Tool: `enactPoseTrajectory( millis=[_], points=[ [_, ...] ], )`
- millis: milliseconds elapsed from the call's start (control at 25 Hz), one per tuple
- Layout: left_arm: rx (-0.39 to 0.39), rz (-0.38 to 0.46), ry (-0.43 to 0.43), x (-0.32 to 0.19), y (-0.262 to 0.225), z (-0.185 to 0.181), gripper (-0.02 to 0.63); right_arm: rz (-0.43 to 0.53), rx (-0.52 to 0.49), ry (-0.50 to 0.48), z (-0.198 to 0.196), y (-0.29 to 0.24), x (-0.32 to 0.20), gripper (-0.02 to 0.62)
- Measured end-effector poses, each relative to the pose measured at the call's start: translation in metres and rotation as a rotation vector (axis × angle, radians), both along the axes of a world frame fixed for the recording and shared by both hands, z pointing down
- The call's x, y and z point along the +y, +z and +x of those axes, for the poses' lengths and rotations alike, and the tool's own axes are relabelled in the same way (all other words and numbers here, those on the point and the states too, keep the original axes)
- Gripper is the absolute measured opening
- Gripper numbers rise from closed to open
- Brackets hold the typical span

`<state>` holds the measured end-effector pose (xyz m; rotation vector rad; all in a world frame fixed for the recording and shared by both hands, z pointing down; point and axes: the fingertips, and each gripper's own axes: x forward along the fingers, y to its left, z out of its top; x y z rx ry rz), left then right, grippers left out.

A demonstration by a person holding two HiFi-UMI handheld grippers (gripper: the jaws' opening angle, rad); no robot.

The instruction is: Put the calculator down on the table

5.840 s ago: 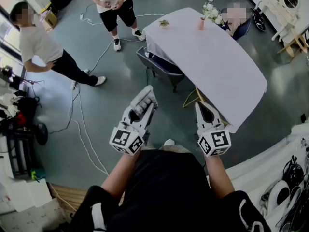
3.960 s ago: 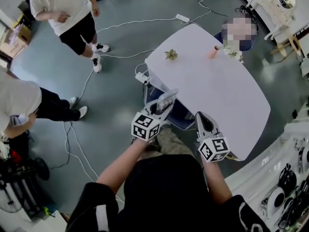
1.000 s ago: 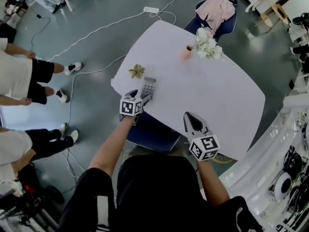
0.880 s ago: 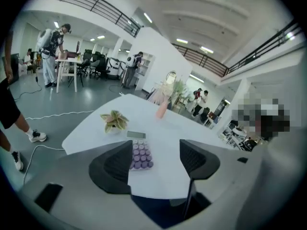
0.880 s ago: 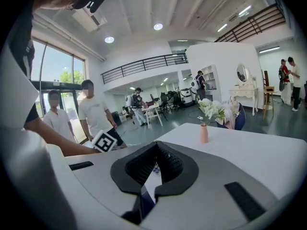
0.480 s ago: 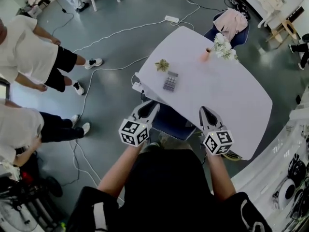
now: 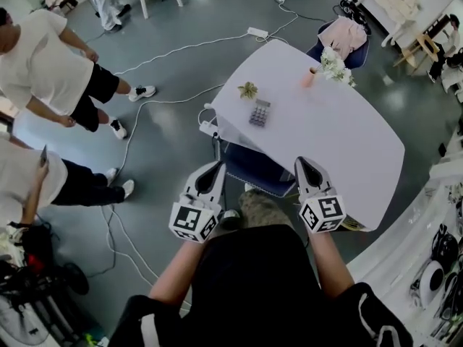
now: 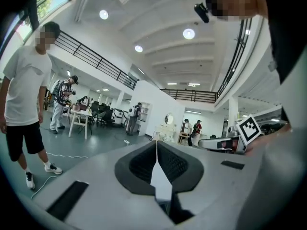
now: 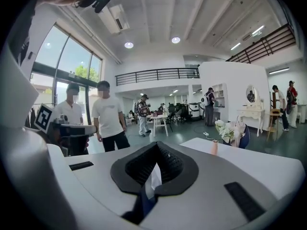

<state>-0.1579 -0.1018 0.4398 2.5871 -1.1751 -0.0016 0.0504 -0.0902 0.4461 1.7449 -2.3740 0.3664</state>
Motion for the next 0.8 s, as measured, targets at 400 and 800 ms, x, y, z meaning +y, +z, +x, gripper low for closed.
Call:
enactPoseTrajectory(
  millis=[400, 800],
  points=[
    [-0.004, 0.031, -0.016, 0.029, -0.005, -0.003, 0.008, 0.01, 0.021, 0.009, -0.01, -0.002, 0.034, -0.003],
    [0.015, 0.031, -0.032, 0.04, -0.018, 0.016, 0.008, 0.009, 0.059, -0.008, 0.01, -0.022, 0.044, -0.003]
  ],
)
